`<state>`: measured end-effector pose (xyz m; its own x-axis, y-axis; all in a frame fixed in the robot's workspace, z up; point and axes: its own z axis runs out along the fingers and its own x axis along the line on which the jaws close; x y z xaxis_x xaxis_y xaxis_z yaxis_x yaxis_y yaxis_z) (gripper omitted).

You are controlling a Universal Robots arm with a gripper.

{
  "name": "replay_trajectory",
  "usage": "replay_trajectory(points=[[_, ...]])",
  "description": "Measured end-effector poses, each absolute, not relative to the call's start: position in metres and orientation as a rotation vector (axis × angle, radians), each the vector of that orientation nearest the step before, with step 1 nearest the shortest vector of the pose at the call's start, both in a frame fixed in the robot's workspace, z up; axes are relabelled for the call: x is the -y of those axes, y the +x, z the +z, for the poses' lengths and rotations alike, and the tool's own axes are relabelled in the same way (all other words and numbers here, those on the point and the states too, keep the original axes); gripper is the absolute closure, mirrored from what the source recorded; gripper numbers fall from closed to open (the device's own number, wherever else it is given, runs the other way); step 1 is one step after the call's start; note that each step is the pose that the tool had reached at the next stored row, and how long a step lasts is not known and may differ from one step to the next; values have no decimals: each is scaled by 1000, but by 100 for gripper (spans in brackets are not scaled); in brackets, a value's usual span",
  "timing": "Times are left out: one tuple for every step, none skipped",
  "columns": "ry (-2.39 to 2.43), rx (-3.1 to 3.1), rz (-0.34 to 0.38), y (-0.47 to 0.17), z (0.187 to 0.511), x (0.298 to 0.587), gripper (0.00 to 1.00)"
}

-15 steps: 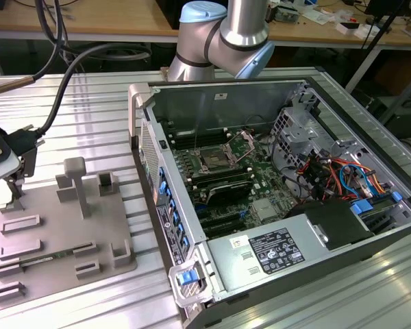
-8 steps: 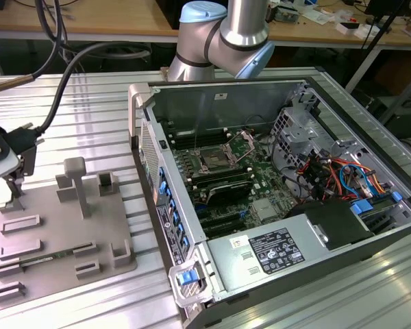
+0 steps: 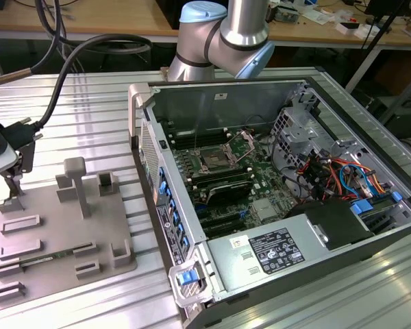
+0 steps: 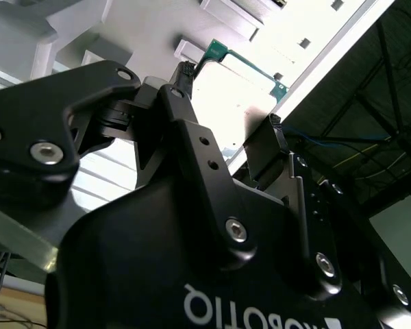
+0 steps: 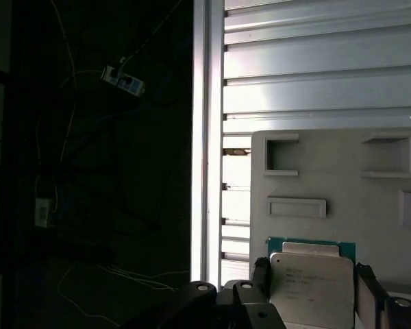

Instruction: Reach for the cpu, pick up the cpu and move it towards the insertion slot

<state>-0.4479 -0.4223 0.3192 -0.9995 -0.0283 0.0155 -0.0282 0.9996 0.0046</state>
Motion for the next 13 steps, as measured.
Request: replay_trajectory(points=[[44,3126,-7,-447,319,422,45],[44,3125,-7,-447,319,422,45],[44,3126,-7,-446,319,422,45],[44,3126,-7,-446,319,422,45],[44,3126,-7,-445,319,422,45],[44,3126,-7,-445,319,422,45],[44,3126,-7,-444,319,422,45],[44,3126,-7,-444,319,422,45],[44,3126,-7,-443,319,422,45],[44,3126,-7,-443,319,422,45],[44,3126,-7,-442,319,422,45],[44,3126,-7,-442,319,422,45],[44,3126,-7,-442,319,422,45]])
